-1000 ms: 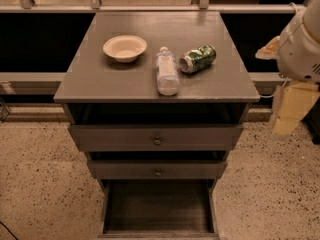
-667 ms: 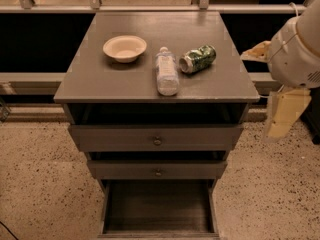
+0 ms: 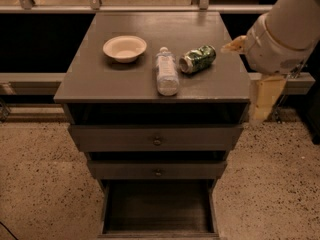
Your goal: Place blue plastic bottle into bottom drawer
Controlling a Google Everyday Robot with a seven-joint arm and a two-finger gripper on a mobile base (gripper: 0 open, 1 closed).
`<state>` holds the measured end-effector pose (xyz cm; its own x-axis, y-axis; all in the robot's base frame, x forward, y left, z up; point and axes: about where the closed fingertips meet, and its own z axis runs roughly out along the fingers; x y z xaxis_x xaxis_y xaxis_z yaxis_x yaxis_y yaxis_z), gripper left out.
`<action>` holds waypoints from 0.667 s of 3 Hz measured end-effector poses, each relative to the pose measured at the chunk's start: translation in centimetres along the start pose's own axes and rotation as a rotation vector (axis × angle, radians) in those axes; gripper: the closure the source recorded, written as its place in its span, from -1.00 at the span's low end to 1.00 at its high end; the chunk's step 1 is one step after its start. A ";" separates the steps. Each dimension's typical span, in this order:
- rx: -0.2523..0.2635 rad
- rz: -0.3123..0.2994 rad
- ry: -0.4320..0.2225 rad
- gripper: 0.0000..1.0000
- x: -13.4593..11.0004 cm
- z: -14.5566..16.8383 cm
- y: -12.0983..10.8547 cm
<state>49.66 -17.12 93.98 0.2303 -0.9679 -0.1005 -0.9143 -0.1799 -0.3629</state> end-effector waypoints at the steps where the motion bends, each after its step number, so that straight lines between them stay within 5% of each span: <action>1: 0.089 -0.124 -0.065 -1.00 -2.3 2.2 -2.5; 2: 0.107 -0.119 -0.060 -1.00 -2.2 1.9 -3.0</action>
Offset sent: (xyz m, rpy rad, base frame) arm 0.0148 0.0229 -0.0121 0.0273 -0.0458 0.0994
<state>52.50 -14.07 93.51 0.3569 -0.9282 -0.1051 -0.8394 -0.2693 -0.4721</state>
